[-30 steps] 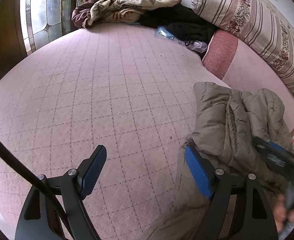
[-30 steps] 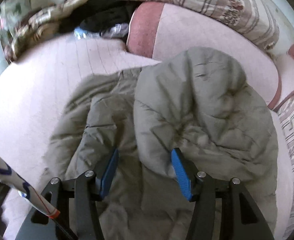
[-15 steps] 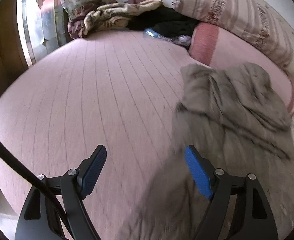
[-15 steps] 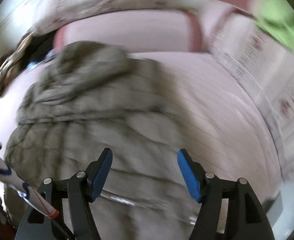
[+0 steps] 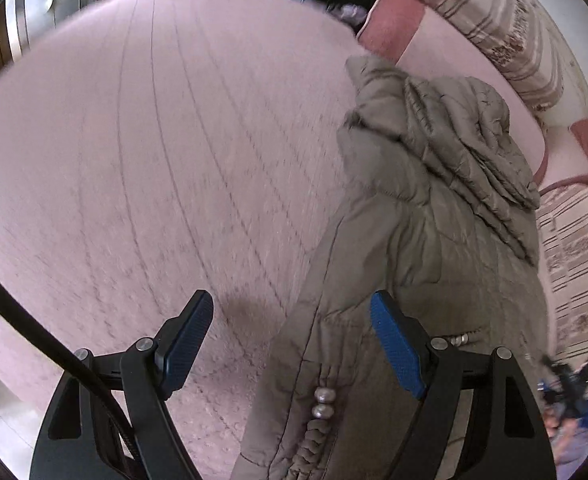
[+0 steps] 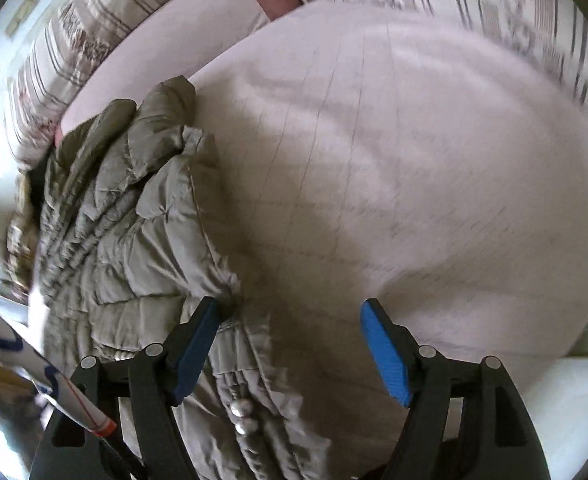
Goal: Fold large clothes
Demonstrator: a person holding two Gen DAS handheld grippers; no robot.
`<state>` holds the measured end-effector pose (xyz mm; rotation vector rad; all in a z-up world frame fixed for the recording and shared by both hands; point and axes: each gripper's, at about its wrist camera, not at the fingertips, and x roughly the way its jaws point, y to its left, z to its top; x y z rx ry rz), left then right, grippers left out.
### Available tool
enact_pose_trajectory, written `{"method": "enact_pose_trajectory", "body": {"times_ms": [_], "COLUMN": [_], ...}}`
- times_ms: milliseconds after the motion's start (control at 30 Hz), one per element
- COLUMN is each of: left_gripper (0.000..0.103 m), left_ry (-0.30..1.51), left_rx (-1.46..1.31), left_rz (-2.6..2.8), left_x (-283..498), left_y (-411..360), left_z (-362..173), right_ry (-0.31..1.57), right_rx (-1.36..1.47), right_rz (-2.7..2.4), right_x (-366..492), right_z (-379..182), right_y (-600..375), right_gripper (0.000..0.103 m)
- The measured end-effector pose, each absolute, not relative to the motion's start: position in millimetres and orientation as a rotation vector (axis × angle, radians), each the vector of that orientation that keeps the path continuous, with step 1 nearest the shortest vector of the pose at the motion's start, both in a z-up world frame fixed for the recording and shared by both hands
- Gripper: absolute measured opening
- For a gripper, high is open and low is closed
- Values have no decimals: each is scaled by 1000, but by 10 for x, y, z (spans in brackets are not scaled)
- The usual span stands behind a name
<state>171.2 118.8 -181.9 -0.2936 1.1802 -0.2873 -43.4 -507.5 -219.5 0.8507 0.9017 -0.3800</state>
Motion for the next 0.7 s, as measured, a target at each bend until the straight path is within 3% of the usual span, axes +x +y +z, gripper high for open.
{"method": "enact_pose_trajectory", "body": {"times_ms": [300, 700], "left_gripper": [80, 80], "left_ry": [1244, 1217], "left_rx": [-498, -575], "left_rz": [-487, -620], "left_x": [1631, 934], "left_y": [1144, 1164], "left_z": [-1958, -2007], "right_ry": [844, 934], "right_rx": [937, 913], "right_rz": [-236, -58], "right_x": [-299, -670], "right_z": [-2292, -2337], "right_y": [-4993, -4591], "right_gripper": [79, 79]}}
